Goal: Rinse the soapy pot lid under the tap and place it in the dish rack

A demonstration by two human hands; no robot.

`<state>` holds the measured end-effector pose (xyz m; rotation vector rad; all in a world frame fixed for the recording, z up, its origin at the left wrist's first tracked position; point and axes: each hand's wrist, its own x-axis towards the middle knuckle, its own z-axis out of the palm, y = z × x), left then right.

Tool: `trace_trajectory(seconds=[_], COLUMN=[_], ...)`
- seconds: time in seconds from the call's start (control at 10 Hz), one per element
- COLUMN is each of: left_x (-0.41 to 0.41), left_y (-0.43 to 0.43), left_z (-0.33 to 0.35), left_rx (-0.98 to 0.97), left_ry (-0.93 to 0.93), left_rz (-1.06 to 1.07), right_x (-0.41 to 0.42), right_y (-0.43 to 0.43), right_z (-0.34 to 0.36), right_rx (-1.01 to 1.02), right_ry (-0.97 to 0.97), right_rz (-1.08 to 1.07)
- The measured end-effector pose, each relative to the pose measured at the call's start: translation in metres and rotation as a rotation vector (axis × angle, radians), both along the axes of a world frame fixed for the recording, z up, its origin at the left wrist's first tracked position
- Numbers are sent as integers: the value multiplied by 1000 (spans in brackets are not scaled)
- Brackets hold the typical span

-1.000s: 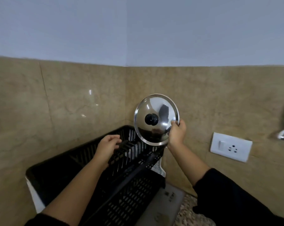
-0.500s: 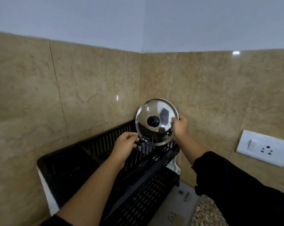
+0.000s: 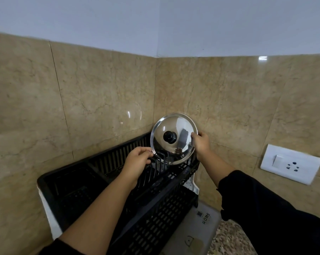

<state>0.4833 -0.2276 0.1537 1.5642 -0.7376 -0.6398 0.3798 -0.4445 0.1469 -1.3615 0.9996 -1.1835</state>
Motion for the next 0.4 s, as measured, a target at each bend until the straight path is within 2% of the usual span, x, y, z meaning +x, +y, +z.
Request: trace_trajectory(seconds=[0.1,0.2,0.4], left_x=[-1,-9,-51], left_y=[3,10,18], left_z=[10,32,63], left_rx=[-4,-36,-191], left_ry=[63,40,46], left_rz=[4,-3,-15], right_x=[-12,-37,-113], right_y=[10,27,82], right_z=[8,31,85], right_rx=[-46,-60,34], right_ry=[12,-61,-336], right_rz=[-52,-57,75])
